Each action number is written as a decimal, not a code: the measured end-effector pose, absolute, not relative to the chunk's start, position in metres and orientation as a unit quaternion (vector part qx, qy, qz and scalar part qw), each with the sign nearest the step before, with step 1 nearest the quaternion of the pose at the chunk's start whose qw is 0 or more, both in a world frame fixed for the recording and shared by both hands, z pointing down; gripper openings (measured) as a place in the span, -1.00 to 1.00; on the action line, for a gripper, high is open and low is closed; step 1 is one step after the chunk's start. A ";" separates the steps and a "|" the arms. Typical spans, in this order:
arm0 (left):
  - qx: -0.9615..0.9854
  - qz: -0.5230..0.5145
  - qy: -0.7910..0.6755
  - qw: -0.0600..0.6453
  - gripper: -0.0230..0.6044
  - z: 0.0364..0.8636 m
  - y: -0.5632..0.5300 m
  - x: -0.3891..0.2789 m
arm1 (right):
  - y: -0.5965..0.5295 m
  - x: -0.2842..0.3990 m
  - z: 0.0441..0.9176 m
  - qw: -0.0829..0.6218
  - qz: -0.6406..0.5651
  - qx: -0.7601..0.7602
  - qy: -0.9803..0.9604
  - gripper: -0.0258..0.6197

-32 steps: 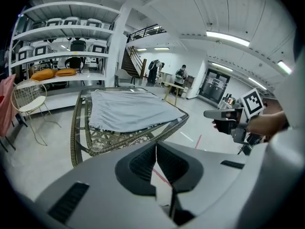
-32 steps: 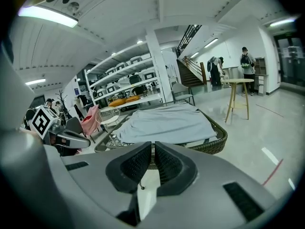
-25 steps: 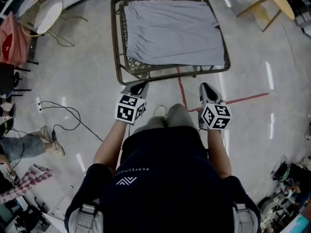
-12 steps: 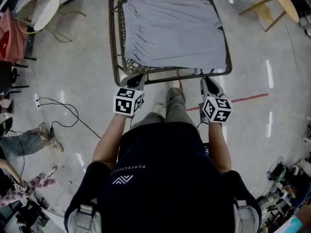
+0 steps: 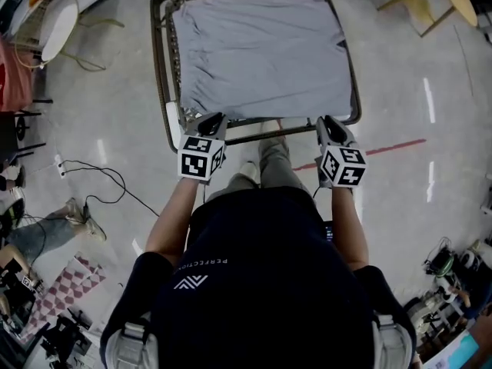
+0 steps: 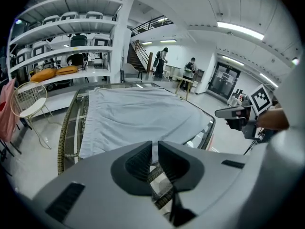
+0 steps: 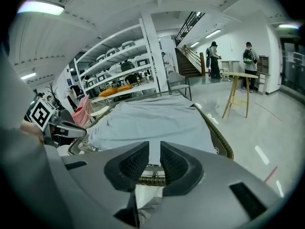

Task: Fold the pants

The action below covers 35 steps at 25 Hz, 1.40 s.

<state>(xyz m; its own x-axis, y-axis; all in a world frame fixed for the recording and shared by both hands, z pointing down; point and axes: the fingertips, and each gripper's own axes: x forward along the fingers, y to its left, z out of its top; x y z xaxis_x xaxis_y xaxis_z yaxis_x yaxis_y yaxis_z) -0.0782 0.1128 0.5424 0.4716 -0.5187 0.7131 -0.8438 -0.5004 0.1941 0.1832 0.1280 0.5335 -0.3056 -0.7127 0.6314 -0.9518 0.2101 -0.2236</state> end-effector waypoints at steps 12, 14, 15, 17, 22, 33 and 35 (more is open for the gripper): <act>0.819 0.323 -0.378 0.287 -0.69 0.549 0.077 -0.029 | 0.101 0.220 0.555 0.230 0.324 0.553 -0.732 -0.43; 0.819 0.326 -0.376 0.285 -0.69 0.549 0.073 -0.025 | 0.099 0.229 0.560 0.234 0.328 0.559 -0.725 -0.40; 0.819 0.327 -0.376 0.285 -0.69 0.549 0.071 -0.023 | 0.099 0.233 0.562 0.237 0.330 0.563 -0.720 -0.38; 0.818 0.331 -0.375 0.286 -0.70 0.550 0.067 -0.020 | 0.096 0.242 0.568 0.243 0.336 0.568 -0.710 -0.34; 0.814 0.341 -0.381 0.276 -0.68 0.551 0.060 -0.018 | 0.090 0.251 0.581 0.259 0.343 0.575 -0.696 -0.30; 0.806 0.355 -0.377 0.287 -0.67 0.560 0.048 -0.008 | 0.078 0.261 0.605 0.285 0.359 0.583 -0.670 -0.27; 0.805 0.357 -0.377 0.286 -0.67 0.562 0.047 -0.008 | 0.077 0.261 0.605 0.291 0.353 0.584 -0.671 -0.28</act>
<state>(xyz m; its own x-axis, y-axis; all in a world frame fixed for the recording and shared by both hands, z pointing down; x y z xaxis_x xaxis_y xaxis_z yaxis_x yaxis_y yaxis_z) -0.0078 0.0470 0.5615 0.4607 -0.4031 0.7907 -0.8118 -0.5516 0.1917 0.2610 0.0766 0.6053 -0.1490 -0.5788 0.8017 -0.9886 0.0694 -0.1337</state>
